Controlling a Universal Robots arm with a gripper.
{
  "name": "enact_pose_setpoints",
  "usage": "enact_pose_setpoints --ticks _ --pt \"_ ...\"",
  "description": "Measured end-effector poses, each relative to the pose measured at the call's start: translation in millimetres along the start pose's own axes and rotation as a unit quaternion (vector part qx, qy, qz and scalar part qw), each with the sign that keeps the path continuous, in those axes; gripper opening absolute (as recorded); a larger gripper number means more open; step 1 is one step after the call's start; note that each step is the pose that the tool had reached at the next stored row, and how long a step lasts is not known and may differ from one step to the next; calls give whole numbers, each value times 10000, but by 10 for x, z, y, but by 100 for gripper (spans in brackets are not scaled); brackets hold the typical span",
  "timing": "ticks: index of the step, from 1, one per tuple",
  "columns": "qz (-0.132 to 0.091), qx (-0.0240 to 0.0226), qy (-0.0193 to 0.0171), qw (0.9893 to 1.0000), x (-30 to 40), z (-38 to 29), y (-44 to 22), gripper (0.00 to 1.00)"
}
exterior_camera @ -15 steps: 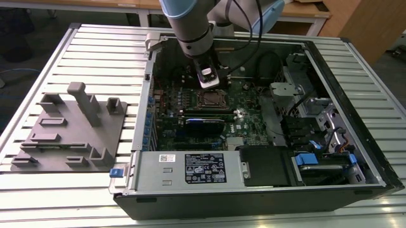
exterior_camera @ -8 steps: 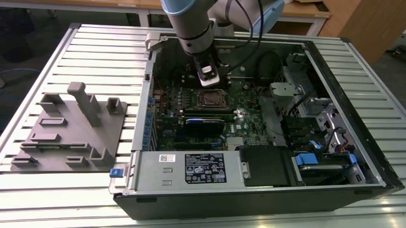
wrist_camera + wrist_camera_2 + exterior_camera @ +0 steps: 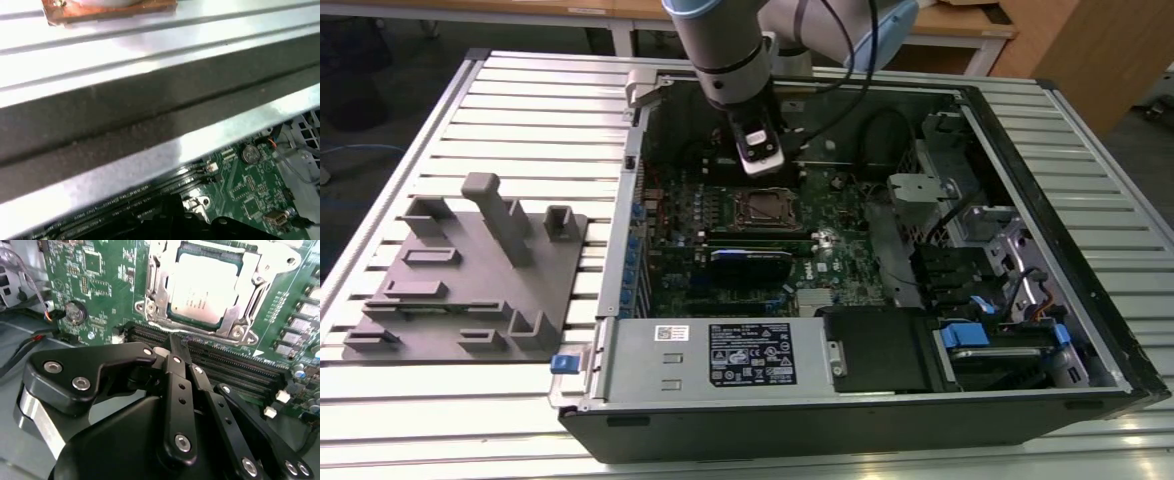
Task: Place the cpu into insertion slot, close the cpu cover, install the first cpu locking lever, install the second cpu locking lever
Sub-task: 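Install the first cpu locking lever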
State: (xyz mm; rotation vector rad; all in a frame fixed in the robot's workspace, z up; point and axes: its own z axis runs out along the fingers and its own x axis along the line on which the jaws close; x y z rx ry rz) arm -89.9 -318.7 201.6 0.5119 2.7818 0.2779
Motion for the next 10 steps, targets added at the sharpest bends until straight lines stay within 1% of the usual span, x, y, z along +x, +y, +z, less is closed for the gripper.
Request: enact_pose_setpoints --ticks 3,4,5,6,10 --pt "-62 229 -74 9997 -7 -6 4 10" --pt "-81 298 -93 9995 -12 -6 6 10" --pt "-98 360 -108 9992 -17 -5 8 10" --pt "-111 403 -115 9991 -22 -4 9 10" --pt "-111 407 -113 9990 -26 -2 11 10"
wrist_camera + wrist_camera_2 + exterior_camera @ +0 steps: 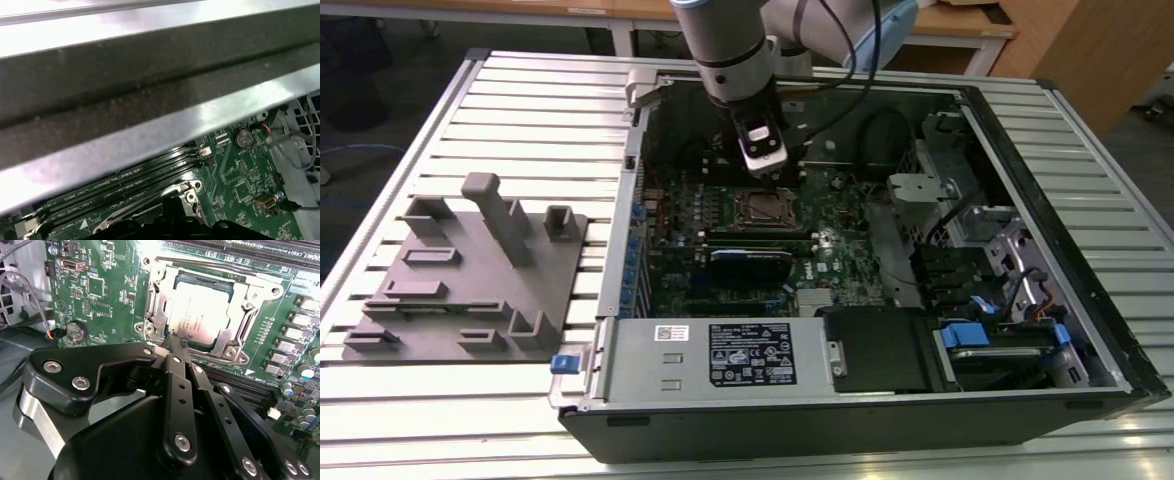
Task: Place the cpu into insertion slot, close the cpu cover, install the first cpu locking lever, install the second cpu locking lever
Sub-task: 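Install the first cpu locking lever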
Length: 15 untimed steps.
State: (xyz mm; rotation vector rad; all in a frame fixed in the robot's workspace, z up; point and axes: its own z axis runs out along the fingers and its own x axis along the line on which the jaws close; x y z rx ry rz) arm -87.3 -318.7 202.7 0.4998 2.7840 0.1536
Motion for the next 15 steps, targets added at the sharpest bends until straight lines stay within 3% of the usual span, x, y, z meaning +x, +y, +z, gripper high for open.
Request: enact_pose_setpoints --ticks 1,2,5,6,15 --pt "0 2 3 10000 -1 0 0 10" --pt "1 15 37 10000 -2 2 1 10" --pt "9 100 233 9997 -6 6 2 10" --pt "11 118 275 9996 -6 7 2 10" --pt "11 124 288 9995 -11 -10 5 10"
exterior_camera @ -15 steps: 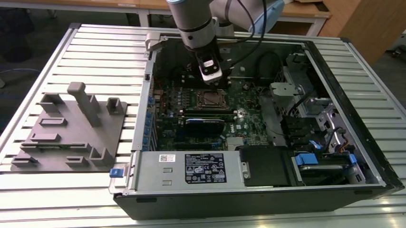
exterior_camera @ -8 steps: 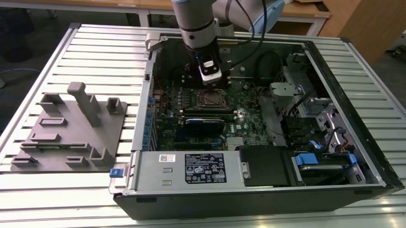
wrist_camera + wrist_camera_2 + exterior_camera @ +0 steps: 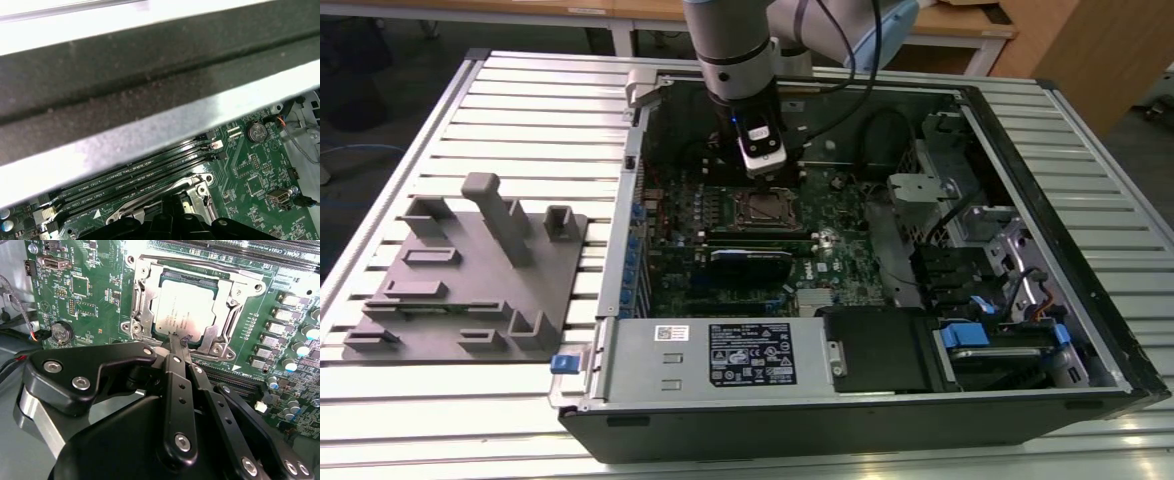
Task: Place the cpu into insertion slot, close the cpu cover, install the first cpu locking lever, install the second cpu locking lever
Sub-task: 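Install the first cpu locking lever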
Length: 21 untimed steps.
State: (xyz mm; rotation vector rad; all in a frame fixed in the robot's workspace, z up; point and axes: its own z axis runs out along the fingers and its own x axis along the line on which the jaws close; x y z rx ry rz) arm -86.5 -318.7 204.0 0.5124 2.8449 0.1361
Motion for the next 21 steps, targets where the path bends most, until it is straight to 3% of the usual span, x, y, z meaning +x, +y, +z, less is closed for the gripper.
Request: enact_pose_setpoints --ticks 6,8,11,12,21 --pt "0 2 9 10000 -1 0 0 10" --pt "3 33 84 10000 -2 0 0 10" --pt "15 111 292 9995 -6 5 2 10" --pt "16 126 329 9994 -7 5 2 10" --pt "17 134 346 9993 -9 -4 4 10"
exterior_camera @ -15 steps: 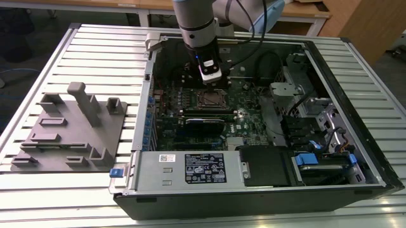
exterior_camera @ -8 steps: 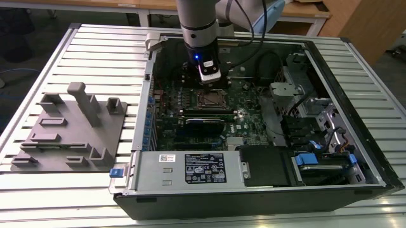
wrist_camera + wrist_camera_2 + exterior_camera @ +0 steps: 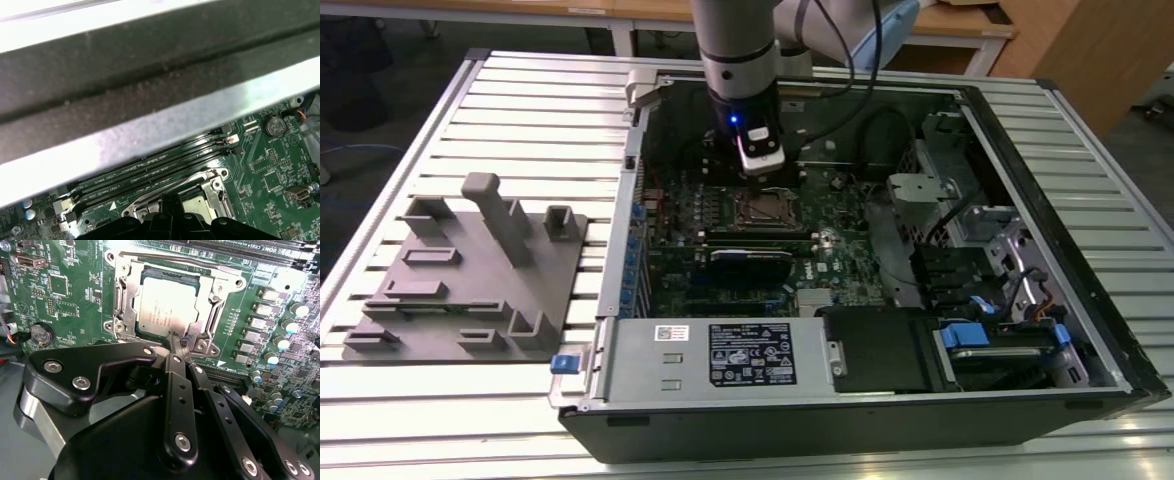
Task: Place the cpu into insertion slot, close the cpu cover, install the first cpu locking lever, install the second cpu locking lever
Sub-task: 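Install the first cpu locking lever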
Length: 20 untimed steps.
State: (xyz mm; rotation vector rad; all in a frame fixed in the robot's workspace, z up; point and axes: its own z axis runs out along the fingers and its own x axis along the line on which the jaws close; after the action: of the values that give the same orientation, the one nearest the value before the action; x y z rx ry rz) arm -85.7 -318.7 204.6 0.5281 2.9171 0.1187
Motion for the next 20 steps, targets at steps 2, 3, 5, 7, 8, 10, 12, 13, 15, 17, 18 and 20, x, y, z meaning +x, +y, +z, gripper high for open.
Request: enact_pose_setpoints --ticks 2,3,5,7,8,10,12,13,15,17,18,20 --pt "0 -1 0 10000 -2 -16 2 10" --pt "0 -1 0 10000 -4 -24 3 10" --pt "0 -2 0 10000 -7 -42 5 10" --pt "0 -2 -1 10000 -8 -52 6 10" --pt "0 -3 -1 10000 -8 -52 6 10" --pt "0 -3 -1 10000 -8 -52 6 10" --pt "0 -2 0 10000 -8 -53 6 10" --pt "0 -1 0 10000 -9 -54 6 10" --pt "1 17 48 10000 -10 -53 6 10" --pt "7 56 150 9999 -11 -51 7 10" --pt "9 70 186 9998 -12 -51 7 10" --pt "10 70 187 9998 -11 -51 7 10"
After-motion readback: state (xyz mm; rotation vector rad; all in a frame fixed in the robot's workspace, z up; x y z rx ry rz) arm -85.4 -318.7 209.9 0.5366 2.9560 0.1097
